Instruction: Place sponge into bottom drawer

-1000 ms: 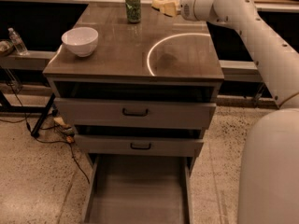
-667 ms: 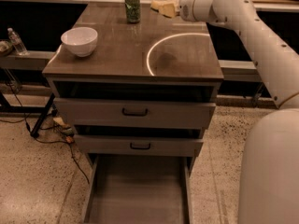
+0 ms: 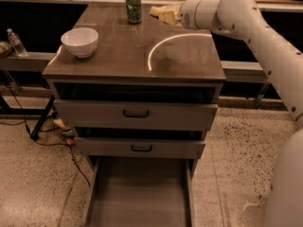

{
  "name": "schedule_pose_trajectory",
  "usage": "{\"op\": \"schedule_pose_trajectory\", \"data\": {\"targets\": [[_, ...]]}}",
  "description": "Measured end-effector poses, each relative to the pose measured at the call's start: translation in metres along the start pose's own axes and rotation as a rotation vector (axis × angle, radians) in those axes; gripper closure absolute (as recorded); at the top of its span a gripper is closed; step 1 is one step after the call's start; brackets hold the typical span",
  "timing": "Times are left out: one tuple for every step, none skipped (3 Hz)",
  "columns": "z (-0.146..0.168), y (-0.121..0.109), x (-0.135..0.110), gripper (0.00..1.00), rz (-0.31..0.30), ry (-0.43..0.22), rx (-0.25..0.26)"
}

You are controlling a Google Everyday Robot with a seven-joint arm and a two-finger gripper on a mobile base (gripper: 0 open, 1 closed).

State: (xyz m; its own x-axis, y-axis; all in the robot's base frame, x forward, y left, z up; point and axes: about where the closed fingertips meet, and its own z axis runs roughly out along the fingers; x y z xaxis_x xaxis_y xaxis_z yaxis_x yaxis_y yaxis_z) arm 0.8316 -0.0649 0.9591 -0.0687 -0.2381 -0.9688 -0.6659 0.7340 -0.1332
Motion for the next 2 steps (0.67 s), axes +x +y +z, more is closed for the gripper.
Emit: {"op": "schedule_pose_trajectory", "data": {"targets": [[-0.034, 0.037, -0.006, 1.0, -0.029, -0.028, -0.021], [-0.089, 0.066, -0.008, 1.0, -0.002, -0.054, 0.016]]}}
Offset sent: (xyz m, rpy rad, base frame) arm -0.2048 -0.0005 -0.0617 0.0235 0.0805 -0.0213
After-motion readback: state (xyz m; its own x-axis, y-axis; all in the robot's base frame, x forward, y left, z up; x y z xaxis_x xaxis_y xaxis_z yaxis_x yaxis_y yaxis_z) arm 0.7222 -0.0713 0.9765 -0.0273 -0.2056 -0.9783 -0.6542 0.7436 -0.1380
